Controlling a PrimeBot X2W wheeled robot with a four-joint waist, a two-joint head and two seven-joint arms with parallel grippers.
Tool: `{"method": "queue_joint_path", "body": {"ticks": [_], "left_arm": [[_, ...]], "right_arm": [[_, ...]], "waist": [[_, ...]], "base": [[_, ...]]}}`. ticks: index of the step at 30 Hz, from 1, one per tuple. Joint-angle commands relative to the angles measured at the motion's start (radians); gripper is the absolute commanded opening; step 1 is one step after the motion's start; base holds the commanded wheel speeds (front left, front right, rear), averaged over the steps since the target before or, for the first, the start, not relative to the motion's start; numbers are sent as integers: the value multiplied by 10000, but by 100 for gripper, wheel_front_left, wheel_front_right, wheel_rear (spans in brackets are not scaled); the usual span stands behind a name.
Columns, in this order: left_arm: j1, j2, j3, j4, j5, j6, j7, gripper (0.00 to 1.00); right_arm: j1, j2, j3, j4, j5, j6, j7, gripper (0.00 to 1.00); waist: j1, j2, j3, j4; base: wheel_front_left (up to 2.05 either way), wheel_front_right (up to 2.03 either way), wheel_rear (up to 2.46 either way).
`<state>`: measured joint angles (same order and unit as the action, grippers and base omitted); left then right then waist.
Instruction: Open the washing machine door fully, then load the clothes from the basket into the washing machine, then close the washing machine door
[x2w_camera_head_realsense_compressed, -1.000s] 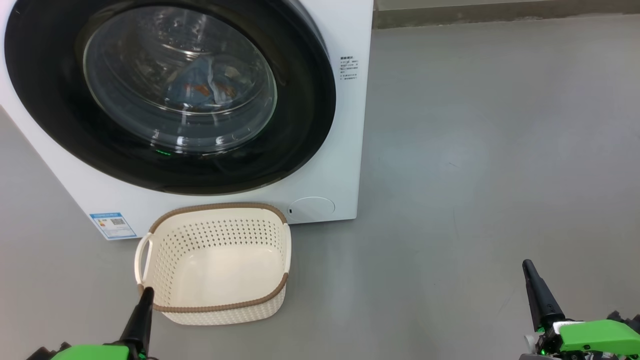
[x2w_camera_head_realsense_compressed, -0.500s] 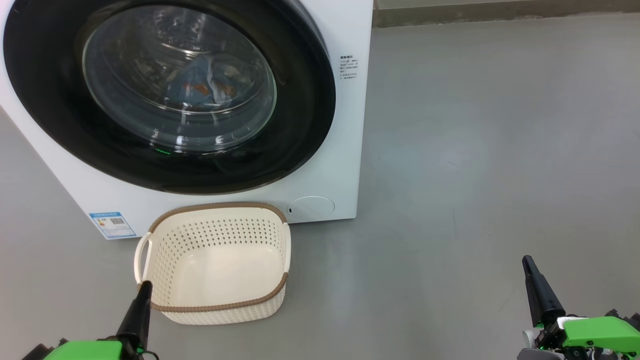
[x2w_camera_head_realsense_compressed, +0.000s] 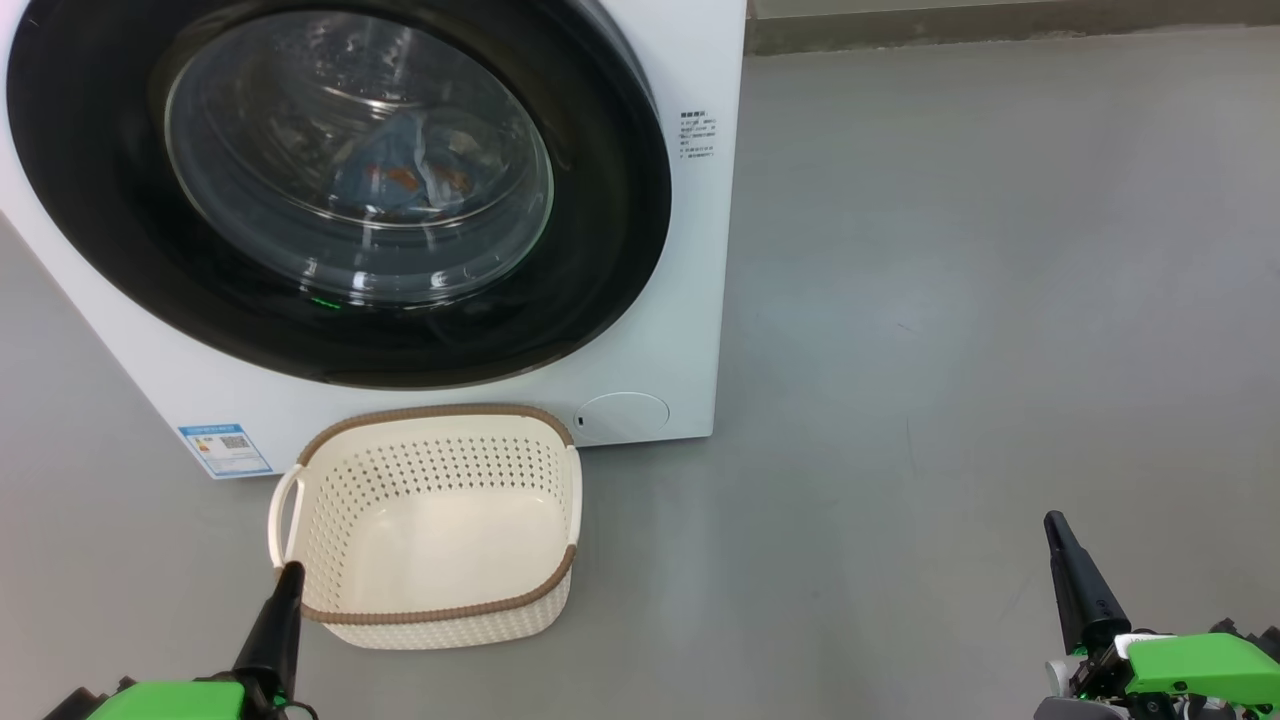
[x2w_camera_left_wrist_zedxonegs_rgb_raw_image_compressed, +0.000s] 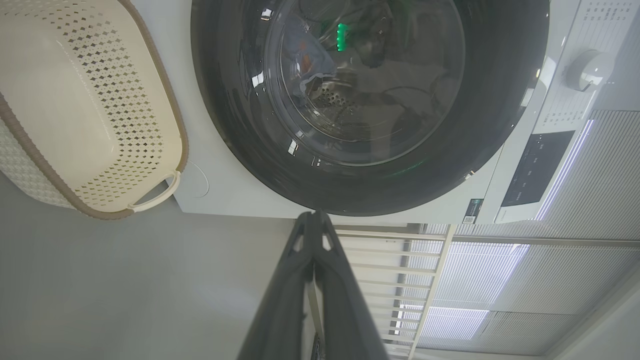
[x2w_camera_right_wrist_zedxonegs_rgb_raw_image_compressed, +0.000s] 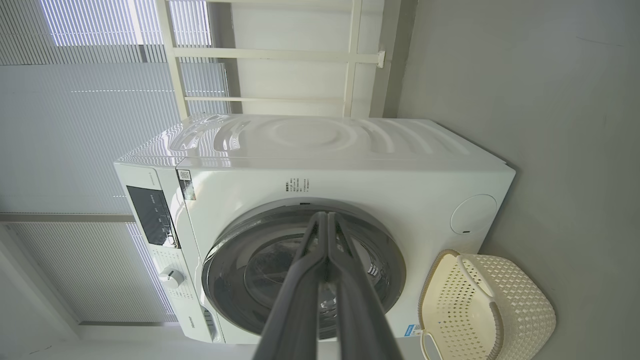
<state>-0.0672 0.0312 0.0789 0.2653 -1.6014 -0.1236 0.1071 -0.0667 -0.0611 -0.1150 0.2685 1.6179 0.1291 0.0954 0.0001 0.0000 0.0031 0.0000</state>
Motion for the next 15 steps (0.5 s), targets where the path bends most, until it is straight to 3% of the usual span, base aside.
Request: {"method": "queue_joint_path", "body": {"ticks": [1,15], "left_arm": [[-409,190,346,-200,-74,-71,59,0],[-409,190,346,-200,-75,-71,59,0]], "right_arm": [[-397,-13,176,-247,43,16,46,0],[-399,7,148,-245,20,16,69,0]], "waist": [[0,0,0,0],[0,0,0,0]], "base": [[0,0,0],[0,0,0]]}}
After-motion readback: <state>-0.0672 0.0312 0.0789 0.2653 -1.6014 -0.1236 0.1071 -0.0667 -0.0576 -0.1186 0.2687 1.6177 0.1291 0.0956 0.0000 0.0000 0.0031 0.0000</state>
